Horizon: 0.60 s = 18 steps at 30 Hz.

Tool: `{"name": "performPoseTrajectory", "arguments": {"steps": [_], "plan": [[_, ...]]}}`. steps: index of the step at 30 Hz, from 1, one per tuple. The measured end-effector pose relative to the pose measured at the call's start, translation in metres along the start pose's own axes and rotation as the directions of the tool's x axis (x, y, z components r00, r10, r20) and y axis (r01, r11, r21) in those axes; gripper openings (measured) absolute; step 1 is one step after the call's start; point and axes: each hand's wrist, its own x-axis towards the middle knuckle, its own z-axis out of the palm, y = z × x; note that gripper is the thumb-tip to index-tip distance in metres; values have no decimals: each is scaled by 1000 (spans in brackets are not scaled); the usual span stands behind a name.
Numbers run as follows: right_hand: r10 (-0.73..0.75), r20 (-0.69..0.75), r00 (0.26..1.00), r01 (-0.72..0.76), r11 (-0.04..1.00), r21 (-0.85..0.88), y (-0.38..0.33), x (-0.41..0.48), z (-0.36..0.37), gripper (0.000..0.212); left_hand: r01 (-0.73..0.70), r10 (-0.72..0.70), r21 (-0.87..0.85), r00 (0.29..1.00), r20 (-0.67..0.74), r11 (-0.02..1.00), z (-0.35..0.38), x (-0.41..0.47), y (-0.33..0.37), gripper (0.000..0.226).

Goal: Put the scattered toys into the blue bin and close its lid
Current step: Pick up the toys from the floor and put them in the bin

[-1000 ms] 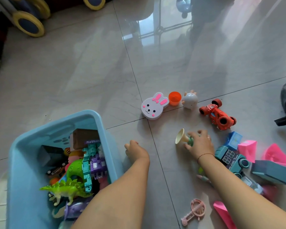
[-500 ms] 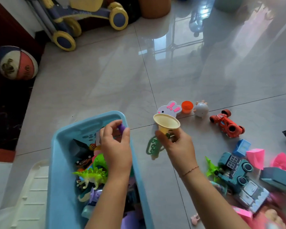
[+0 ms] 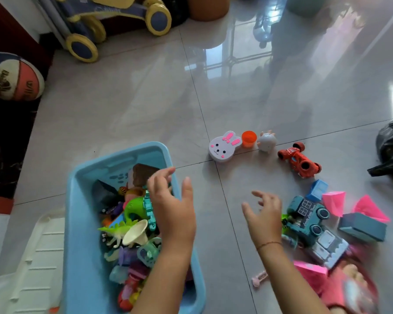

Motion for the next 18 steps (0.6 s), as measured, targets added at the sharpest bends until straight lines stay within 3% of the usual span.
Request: {"name": "performPoseTrajectory", "arguments": {"steps": [2, 5, 8, 10, 12, 15, 18], "plan": [[118, -153, 981, -138, 983, -123, 44, 22, -23, 45, -79, 72, 22, 967, 243, 997, 41, -41, 1, 30], [266, -234, 935, -320, 917, -239, 91, 46, -54, 73, -152, 18, 172, 798, 603, 973, 91, -113, -26, 43], [277, -155, 948, -314, 887, -338, 116, 57, -65, 87, -180, -222, 383, 567, 793, 906, 108, -163, -65, 60], [267, -96, 959, -282, 870, -405, 126, 62, -64, 90, -180, -369, 479, 430, 824, 859, 111, -180, -88, 67], [238, -75, 968, -246, 857, -453, 135, 64, -60, 92, -206, -415, 522, 401, 816, 827, 111, -186, -98, 66], [199, -79, 977, -212, 847, -487, 139, 62, -50, 92, -325, -354, 535, 475, 805, 780, 117, -192, -107, 64], [174, -82, 981, -192, 850, -491, 135, 57, -36, 88, -427, -324, 525, 459, 828, 736, 132, -190, -118, 64]]}}
